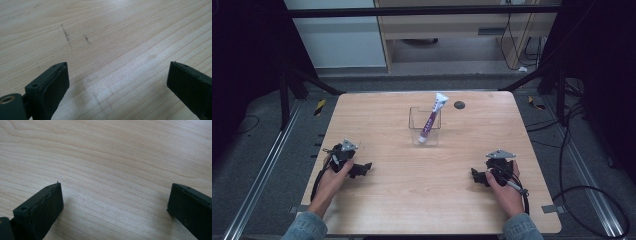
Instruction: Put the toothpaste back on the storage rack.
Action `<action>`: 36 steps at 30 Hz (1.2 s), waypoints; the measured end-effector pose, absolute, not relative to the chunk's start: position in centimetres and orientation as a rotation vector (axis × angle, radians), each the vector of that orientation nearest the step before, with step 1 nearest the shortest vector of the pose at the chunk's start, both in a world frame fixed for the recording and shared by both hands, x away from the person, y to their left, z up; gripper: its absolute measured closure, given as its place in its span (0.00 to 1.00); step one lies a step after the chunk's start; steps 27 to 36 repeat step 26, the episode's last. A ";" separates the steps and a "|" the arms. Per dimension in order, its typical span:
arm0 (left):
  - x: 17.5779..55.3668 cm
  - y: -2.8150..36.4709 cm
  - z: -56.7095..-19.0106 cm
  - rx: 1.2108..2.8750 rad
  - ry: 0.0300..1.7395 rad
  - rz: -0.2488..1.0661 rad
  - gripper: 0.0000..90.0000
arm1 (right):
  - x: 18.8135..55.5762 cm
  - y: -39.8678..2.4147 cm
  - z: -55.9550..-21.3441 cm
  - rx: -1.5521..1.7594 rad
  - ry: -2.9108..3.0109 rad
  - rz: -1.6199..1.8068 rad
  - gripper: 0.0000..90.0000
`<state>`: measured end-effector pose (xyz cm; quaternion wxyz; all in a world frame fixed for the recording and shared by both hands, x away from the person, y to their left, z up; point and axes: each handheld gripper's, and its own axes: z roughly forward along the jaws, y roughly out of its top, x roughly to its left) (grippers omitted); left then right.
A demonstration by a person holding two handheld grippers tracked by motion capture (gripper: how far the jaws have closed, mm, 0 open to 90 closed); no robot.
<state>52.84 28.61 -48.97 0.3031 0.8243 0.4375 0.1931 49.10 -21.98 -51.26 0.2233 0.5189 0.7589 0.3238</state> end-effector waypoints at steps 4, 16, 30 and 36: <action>52.9 28.6 -49.3 2.179 1.160 0.512 0.04 | 49.1 -22.0 -51.3 1.433 2.095 0.894 0.00; 53.0 28.4 -50.6 2.127 1.168 0.501 0.01 | 49.1 -22.0 -51.3 1.431 2.096 0.893 0.00; 53.0 28.4 -50.8 2.115 1.151 0.505 0.00 | 49.1 -22.0 -51.3 1.431 2.095 0.890 0.01; 53.0 28.4 -50.8 2.115 1.151 0.505 0.00 | 49.1 -22.0 -51.3 1.431 2.095 0.890 0.01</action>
